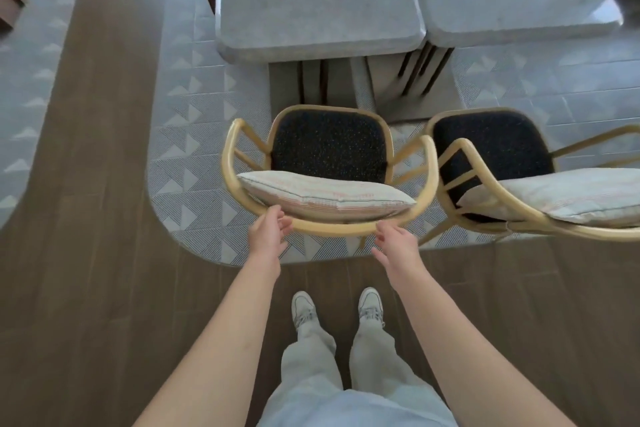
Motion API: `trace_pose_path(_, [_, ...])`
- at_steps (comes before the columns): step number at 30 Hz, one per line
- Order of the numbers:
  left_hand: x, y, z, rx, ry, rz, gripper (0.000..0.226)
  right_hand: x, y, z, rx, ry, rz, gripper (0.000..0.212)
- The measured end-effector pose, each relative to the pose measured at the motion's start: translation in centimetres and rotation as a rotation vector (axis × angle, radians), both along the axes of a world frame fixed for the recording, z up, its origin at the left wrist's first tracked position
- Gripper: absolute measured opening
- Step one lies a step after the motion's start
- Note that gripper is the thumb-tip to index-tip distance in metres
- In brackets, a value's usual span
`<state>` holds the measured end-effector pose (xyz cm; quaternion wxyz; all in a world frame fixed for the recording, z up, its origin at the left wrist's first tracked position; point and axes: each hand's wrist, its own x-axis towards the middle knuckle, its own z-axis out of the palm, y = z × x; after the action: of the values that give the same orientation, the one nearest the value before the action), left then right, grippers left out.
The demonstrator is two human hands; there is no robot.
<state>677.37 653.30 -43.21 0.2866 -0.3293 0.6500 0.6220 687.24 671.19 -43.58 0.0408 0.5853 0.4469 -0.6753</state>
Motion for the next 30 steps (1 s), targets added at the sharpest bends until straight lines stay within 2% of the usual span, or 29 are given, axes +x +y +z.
trace_pose_path(3, [-0.2, -0.6, -1.5, -0.022, -0.025, 0.001, 0.018, -0.9, -1.0, -1.2, -0.075, 0.0, -0.114, 0.017])
trace_pose_path(6, [-1.1, -1.5, -3.1, -0.048, -0.039, 0.033, 0.011, -1.8, -1.8, -2.6, -0.128, 0.012, -0.238, 0.021])
trace_pose_path(9, [-2.1, -2.1, -4.5, -0.063, -0.057, 0.046, 0.023, -2.3, -2.5, -3.9, -0.145, 0.028, -0.213, 0.035])
trace_pose_path(12, [-3.2, -2.0, -5.2, -0.057, -0.076, 0.044, 0.017, -3.0, -2.7, -5.0, -0.115, 0.013, -0.174, 0.043])
trace_pose_path(20, [-5.4, -2.8, -6.9, 0.09, -0.125, 0.122, 0.029, -4.0, -2.2, -6.0, -0.157, 0.018, -0.206, 0.043])
trace_pose_path(30, [-5.0, -2.9, -7.7, 0.138, -0.12, 0.126, 0.035, -3.6, -1.7, -6.2, -0.133, 0.022, -0.169, 0.043])
